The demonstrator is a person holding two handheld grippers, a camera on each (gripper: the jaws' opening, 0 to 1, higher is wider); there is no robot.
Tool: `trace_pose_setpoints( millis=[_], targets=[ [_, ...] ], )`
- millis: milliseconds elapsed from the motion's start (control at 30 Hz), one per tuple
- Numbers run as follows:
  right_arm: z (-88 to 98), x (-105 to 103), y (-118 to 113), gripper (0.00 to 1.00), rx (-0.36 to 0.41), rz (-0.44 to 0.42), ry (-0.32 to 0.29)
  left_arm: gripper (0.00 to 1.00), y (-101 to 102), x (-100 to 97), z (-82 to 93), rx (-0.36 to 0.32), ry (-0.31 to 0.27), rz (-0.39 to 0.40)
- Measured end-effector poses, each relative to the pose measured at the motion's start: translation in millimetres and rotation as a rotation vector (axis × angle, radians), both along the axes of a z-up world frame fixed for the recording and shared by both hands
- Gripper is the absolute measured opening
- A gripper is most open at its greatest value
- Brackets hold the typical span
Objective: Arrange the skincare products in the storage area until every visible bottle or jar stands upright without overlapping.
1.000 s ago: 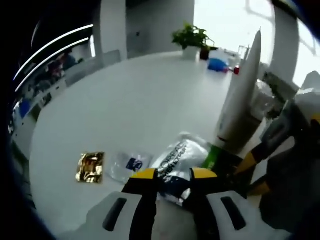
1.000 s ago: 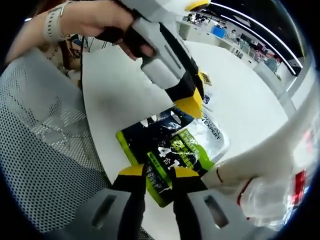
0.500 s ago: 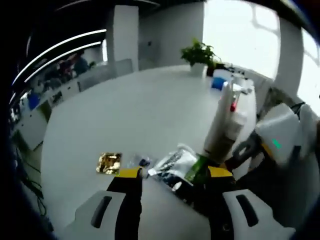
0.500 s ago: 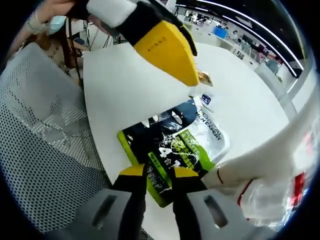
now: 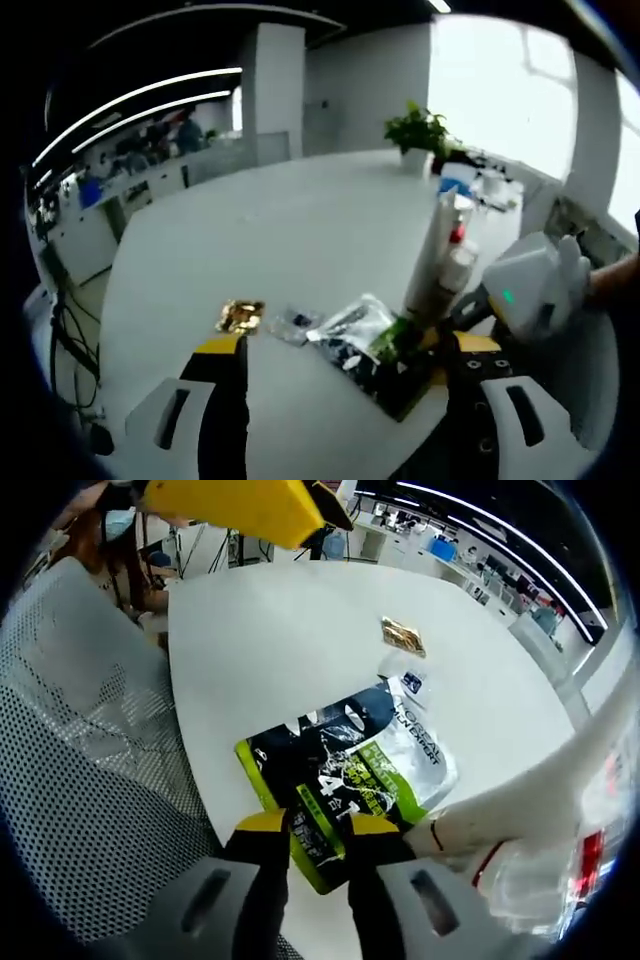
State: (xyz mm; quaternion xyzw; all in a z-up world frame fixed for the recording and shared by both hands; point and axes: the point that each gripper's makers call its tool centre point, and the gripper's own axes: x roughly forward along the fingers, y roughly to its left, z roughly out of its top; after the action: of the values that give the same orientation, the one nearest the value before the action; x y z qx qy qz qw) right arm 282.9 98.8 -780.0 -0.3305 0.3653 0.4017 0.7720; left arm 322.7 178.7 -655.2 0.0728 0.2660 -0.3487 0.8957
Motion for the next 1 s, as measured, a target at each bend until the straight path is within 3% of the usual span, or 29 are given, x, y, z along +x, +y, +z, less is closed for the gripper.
trace_pose_setpoints(
  millis=[133, 367, 567, 667, 800, 1000],
  targets=[
    [12.7, 2.0, 1.5, 0.27, 0.023, 0.006, -0.026, 0.85, 3.2, -10.7, 2.0, -0.037, 0.023, 0.021],
    [67.4, 0.3, -1.2, 0.31, 0.142, -0.019, -0.137, 0.97, 18.0, -29.0, 1.5, -0.009, 0.052, 0.076],
    [118.4, -12.6, -11.9, 0.36, 0.265, -0.057, -0.221, 0.97, 22.4, -45.7, 10.7, 0.002, 0.011, 0.084],
    [136.2, -21.6, -20.3, 0.38, 0.287, -0.069, -0.246, 0.97, 23.5, -50.0, 14.9, 0.002, -0.006, 0.092],
    [156.8, -33.0, -33.2, 0.51, 0.330, -0.102, -0.274, 0.97, 25.3, -55.6, 20.6, -0.004, -0.026, 0.111],
    [190.6, -43.9, -61.4, 0.66, 0.396, -0.193, -0.329, 0.97, 28.2, -68.6, 20.7, 0.015, -0.007, 0.124]
  ],
)
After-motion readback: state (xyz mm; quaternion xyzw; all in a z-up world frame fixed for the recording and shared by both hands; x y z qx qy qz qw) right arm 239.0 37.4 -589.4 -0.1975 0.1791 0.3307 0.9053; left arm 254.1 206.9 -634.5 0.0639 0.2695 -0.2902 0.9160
